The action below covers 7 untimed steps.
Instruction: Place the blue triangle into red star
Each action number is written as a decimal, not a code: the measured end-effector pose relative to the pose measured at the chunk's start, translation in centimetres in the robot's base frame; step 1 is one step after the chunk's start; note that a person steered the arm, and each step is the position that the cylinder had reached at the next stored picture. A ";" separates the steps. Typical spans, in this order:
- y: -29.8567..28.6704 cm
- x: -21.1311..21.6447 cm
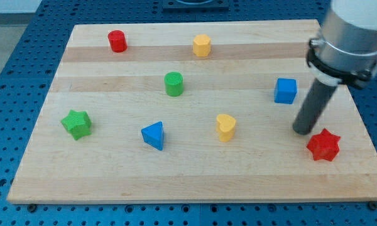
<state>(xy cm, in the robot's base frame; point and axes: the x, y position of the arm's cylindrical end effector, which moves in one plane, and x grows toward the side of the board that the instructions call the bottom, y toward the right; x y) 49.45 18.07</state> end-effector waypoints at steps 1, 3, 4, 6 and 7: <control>6.5 0.4; 5.9 5.5; 4.9 2.7; 5.2 -8.0; 4.9 -15.0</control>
<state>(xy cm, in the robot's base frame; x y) 34.47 22.98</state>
